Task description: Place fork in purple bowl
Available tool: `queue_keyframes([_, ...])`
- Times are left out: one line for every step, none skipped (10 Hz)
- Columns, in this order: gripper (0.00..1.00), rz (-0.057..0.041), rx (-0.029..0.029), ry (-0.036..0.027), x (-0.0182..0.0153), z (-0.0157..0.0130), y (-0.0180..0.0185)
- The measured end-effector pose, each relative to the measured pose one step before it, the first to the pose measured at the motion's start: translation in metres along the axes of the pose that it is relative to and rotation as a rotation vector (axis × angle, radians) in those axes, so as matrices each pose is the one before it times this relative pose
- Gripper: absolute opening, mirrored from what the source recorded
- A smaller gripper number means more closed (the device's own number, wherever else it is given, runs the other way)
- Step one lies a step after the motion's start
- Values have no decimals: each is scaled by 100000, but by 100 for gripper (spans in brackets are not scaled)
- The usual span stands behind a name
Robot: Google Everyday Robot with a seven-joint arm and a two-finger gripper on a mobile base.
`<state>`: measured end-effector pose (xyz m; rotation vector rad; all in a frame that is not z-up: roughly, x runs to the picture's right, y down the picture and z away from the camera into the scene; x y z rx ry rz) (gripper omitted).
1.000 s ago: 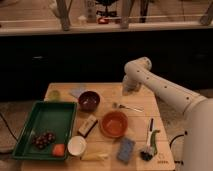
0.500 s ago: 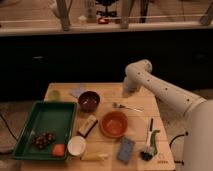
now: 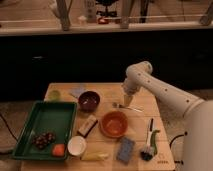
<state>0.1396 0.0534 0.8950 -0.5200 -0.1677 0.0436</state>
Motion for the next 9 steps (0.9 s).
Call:
queue_keyframes([80,224,-100,-120,235,141,11])
queue_keyframes([80,-155,-492,-106,289,445,81])
queue_keyframes([80,-361,-358,-48,116,329,46])
queue_keyframes([80,-445,-491,72,121,467,119])
queue_keyframes([80,-907,-315,369,123,560,81])
queue_keyframes([80,-785,-344,355,61,618,107])
queue_keyframes([80,-312,-264,14,120,480,90])
queue_keyframes([80,-23,-175,35,212,451,134])
queue_keyframes([80,353,-522,544,491,717,197])
